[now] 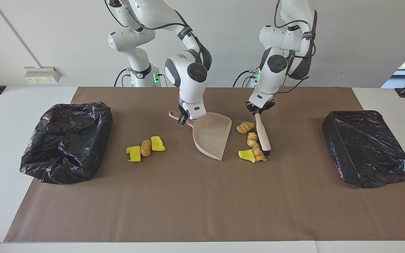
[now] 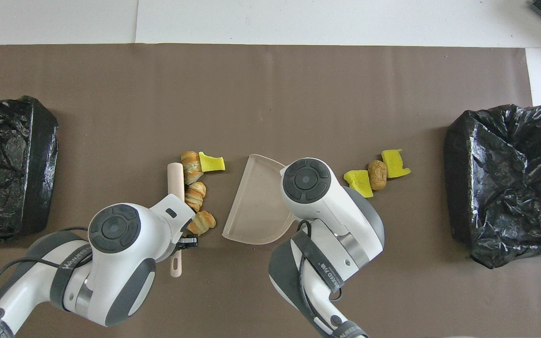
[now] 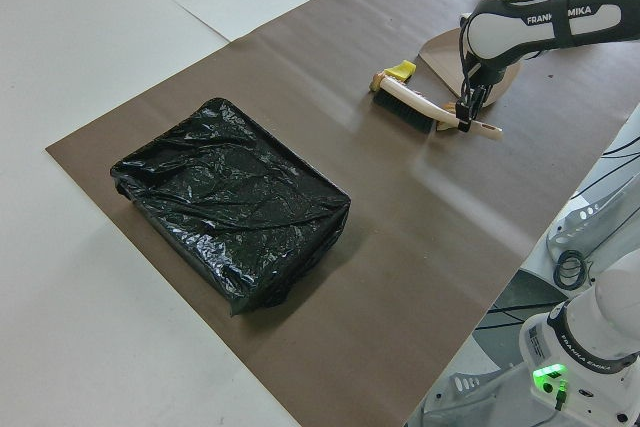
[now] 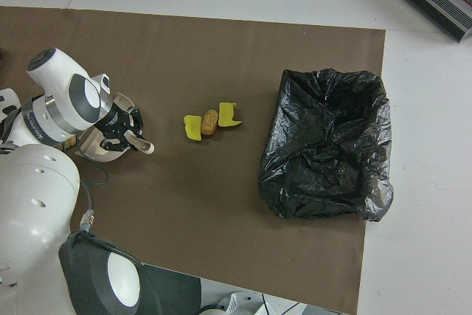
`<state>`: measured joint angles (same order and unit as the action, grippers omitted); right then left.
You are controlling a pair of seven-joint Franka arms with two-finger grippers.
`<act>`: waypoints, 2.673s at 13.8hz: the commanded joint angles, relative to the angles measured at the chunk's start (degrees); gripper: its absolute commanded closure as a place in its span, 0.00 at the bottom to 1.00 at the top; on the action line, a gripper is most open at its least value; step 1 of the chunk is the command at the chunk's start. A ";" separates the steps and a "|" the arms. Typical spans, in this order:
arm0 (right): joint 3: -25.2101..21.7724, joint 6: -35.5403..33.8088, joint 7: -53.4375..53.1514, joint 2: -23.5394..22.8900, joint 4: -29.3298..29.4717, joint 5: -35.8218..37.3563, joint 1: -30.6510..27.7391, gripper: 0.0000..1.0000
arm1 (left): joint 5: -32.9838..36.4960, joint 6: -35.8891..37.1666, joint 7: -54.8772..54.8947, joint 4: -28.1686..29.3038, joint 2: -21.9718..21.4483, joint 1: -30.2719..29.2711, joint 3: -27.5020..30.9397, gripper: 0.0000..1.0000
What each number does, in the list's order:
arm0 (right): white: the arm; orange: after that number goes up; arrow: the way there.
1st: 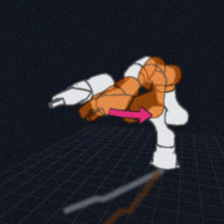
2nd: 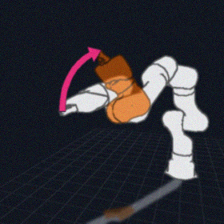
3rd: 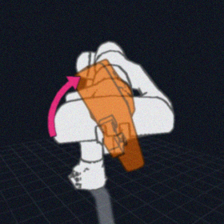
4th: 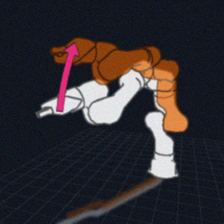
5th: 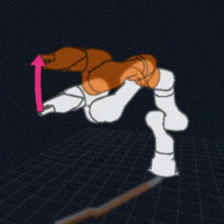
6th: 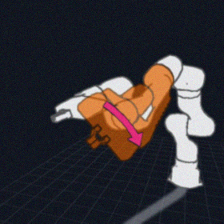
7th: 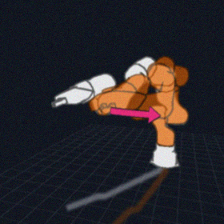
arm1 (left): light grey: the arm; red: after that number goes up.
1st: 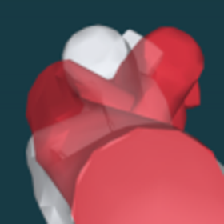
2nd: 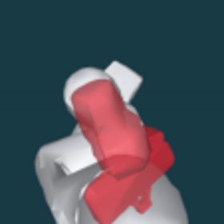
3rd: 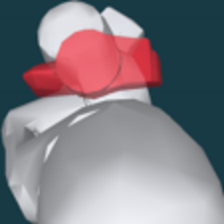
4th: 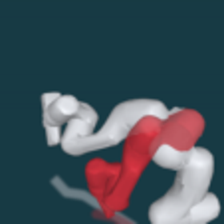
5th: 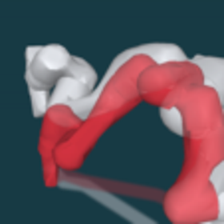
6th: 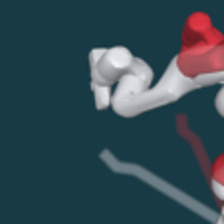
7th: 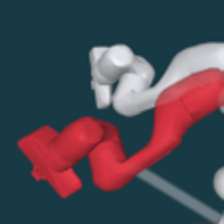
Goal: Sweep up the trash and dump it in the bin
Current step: 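Sweep the pastries and sponge into the dustpan with the left gripper's brush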
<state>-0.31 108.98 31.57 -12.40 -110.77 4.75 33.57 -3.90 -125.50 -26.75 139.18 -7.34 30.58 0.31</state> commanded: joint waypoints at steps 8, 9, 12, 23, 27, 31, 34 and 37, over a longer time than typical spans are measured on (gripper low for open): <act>0.75 -2.02 -3.80 0.62 -0.06 0.17 0.00 1.00 | -10.95 -2.39 12.86 -2.68 1.63 13.98 0.74 1.00; 0.75 -2.02 -3.62 0.54 -0.06 0.17 0.00 1.00 | -10.95 -1.08 12.86 -3.03 1.46 13.63 0.83 1.00; 0.75 -1.76 -0.22 0.45 -0.06 0.09 -0.17 1.00 | -10.86 8.21 10.50 -4.96 -1.61 11.45 1.62 1.00; 0.58 1.93 14.05 -0.08 -0.59 0.09 -1.76 1.00 | -4.36 12.76 -18.87 3.20 -9.27 6.06 0.83 1.00; 0.58 1.76 13.87 -0.08 -0.59 0.00 -1.76 1.00 | -6.46 6.42 -18.34 3.82 -4.88 10.45 0.83 1.00; 0.58 1.41 13.78 -0.08 -0.50 0.00 -1.76 1.00 | -13.92 -2.02 -8.80 1.89 -2.33 13.45 0.75 1.00; 0.58 1.32 13.78 0.01 -0.41 0.00 -1.76 1.00 | -16.58 -2.73 -2.17 -1.09 -0.31 13.72 0.48 1.00; 0.58 1.32 13.70 -0.08 -0.41 0.00 -1.76 1.00 | -16.58 -2.03 -2.52 -6.18 2.59 13.63 0.13 1.00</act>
<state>-0.19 110.32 44.06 -12.68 -111.02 4.78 32.42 -19.22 -127.74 -30.49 136.84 -8.06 43.26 0.10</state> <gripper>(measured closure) 0.683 0.736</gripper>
